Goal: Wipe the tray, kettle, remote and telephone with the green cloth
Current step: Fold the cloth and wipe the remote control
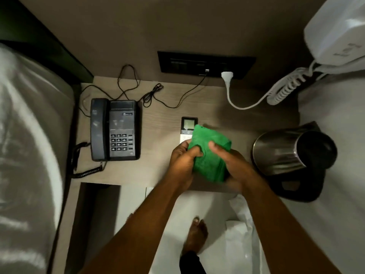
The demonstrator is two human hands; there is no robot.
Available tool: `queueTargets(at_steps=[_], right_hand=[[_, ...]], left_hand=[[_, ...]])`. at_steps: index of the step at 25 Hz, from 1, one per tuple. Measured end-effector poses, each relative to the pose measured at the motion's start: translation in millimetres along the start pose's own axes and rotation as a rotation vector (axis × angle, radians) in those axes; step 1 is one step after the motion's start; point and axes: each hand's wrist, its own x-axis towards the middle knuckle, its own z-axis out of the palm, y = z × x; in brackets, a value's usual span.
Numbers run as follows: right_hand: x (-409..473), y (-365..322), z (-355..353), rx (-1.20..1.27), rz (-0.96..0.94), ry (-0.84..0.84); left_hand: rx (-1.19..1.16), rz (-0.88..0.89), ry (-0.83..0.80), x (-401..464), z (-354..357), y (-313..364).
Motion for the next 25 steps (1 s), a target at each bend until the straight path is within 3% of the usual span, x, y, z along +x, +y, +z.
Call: queueTargets(at_steps=[1, 2, 5, 7, 8, 10, 13, 17, 22, 25], right_hand=[[6.8, 6.5, 0.4, -0.061, 0.012, -0.043], [16.9, 7.1, -0.6, -0.172, -0.035, 0.017], [52.2, -16.7, 1.3, -0.636, -0.398, 0.418], [74.6, -38.4, 20.4, -0.973, -0.657, 0.56], [86.2, -44.7, 32.1, -1.153, -0.721, 0.581], [103.2, -42.8, 55.8, -1.466, -0.77, 0.497], [119.4, -18.0, 67.7, -1.648, -0.723, 0.315], [115.2, 6.1, 59.3, -1.552, -0.722, 0.312], [74.5, 34.2, 49.1, -1.514, -0.714, 0.179], [109.2, -0.4, 53.8, -1.345, -0.677, 0.306]], left_hand=[[0.064, 0.042, 0.048, 1.8, -9.1, -2.9], [0.156, 0.106, 0.137, 5.7, -21.3, -8.3], [0.806, 0.367, 0.423, 15.8, -54.7, -34.7], [1.237, 0.396, 0.439, 22.9, -63.0, -54.1], [1.308, 0.379, 0.433, 26.5, -62.6, -60.7], [1.262, 0.348, 0.462, 33.3, -58.8, -66.6], [1.197, 0.398, 0.529, 37.4, -54.9, -72.2], [1.141, 0.433, 0.544, 36.9, -58.3, -77.5], [1.124, 0.361, 0.497, 37.0, -65.9, -84.7], [1.066, 0.376, 0.554, 35.2, -61.3, -83.1]])
